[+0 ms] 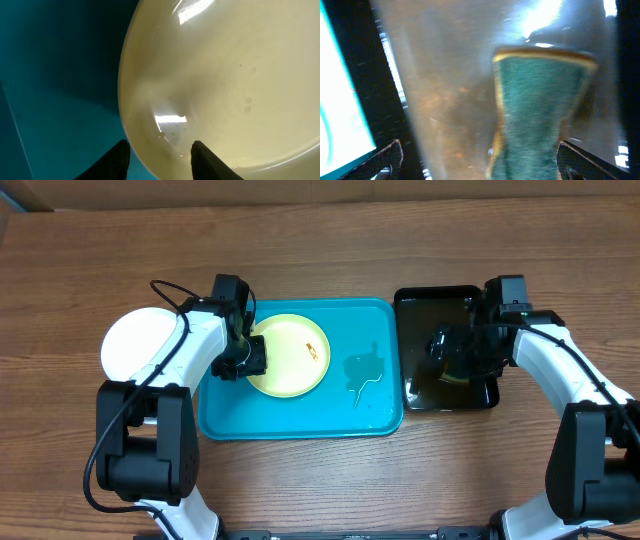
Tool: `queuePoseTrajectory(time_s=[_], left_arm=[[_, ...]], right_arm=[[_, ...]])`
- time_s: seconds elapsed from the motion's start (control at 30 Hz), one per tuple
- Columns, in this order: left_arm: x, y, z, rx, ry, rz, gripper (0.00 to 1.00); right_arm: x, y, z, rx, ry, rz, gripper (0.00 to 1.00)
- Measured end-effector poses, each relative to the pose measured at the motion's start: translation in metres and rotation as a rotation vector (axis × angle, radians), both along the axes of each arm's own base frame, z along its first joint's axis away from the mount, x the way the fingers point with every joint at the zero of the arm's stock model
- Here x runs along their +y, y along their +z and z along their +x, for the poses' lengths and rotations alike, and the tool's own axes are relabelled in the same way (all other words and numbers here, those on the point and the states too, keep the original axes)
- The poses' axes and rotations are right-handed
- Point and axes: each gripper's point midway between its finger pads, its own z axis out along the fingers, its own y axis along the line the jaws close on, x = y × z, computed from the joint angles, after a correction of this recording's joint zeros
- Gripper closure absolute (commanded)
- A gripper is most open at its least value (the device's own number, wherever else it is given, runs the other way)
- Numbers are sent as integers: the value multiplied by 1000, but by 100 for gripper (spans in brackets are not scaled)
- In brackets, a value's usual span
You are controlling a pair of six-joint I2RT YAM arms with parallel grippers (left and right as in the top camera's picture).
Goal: Clean dirty plates on tray and stack at the side
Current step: 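Slide the yellow plate rightward onto the teal tray center with left gripper, then grasp the sponge in the black tray and rub it in water, right gripper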
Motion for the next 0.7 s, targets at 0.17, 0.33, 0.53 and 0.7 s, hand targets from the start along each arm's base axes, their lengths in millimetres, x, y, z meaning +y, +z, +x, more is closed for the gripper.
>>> queuePoseTrajectory(time_s=[0.17,0.33,0.53,0.7], left_arm=[[4,0,0,0,26,24,54],[6,-1,-3,11,40,35,53],[11,-7,-7,16,45,58,51],[11,-9,-4,0,51,63,59]], right_arm=[[8,3,-1,6,-5,50,0],[7,2,-4,31,-39,56,0],[7,1,-5,40,-52,51,0],[2,-2,-7,50,-60,13,0]])
